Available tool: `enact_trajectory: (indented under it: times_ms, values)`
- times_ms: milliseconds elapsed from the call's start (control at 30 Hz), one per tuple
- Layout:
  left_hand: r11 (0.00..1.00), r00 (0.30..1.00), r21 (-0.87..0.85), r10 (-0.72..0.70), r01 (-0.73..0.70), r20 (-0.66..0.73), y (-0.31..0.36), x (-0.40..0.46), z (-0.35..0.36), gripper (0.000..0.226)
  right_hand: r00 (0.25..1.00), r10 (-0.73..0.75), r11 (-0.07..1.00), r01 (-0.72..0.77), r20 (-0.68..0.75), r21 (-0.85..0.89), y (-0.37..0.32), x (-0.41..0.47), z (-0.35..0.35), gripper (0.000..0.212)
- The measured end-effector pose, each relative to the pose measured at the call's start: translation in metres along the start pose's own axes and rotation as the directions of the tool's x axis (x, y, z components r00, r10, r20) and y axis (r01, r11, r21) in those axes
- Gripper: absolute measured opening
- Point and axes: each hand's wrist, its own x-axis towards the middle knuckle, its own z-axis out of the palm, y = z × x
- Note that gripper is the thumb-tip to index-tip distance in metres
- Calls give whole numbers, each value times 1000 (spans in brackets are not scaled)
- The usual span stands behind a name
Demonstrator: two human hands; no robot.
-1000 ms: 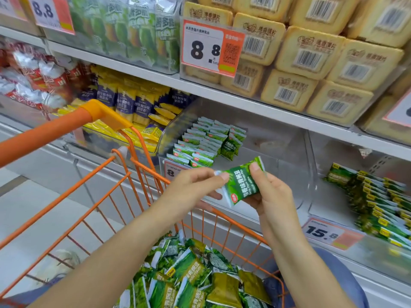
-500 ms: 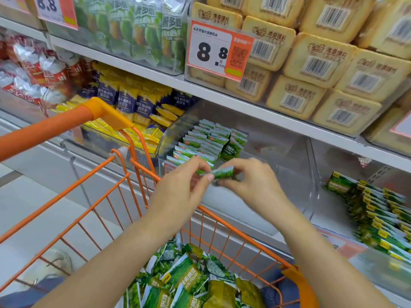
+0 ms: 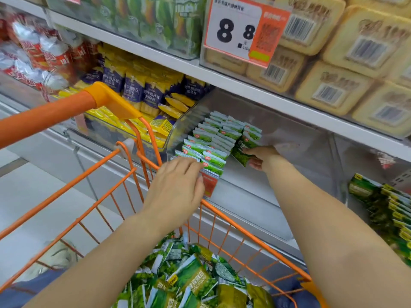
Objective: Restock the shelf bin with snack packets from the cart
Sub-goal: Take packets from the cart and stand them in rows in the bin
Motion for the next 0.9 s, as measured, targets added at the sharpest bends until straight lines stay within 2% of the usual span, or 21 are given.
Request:
enact_trajectory:
  times_ms: [167, 267, 367, 433, 600, 800, 900]
  values:
    - [1000, 1000, 25, 1, -1, 13, 1, 2, 0, 42, 982, -71, 991, 50, -175, -122, 10, 20, 17, 30]
    - [1000, 1000, 23, 7, -8, 7, 0, 2, -1, 41, 948, -195, 947, 115, -251, -300, 17, 29, 15, 36]
    - [1000, 1000, 23, 9, -10, 18, 1, 2, -1, 41, 908, -319, 904, 205, -272, -376, 19, 26, 15, 50]
    - [1000, 1000, 19, 11, -11, 17, 2, 2, -2, 41, 894, -349, 896, 230, -281, -379, 20, 25, 16, 52]
    - [1000, 1000, 12, 7, -7, 12, 2, 2, -2, 42, 895, -295, 951, 241, -335, -195, 18, 20, 19, 55]
    - [1000, 1000, 12, 6, -6, 12, 3, 3, -1, 44, 899, -327, 935, 262, -292, -239, 12, 24, 24, 65]
    - [1000, 1000, 14, 15, -15, 16, 2, 4, -2, 44, 923, -255, 958, 201, -287, -202, 14, 25, 23, 68]
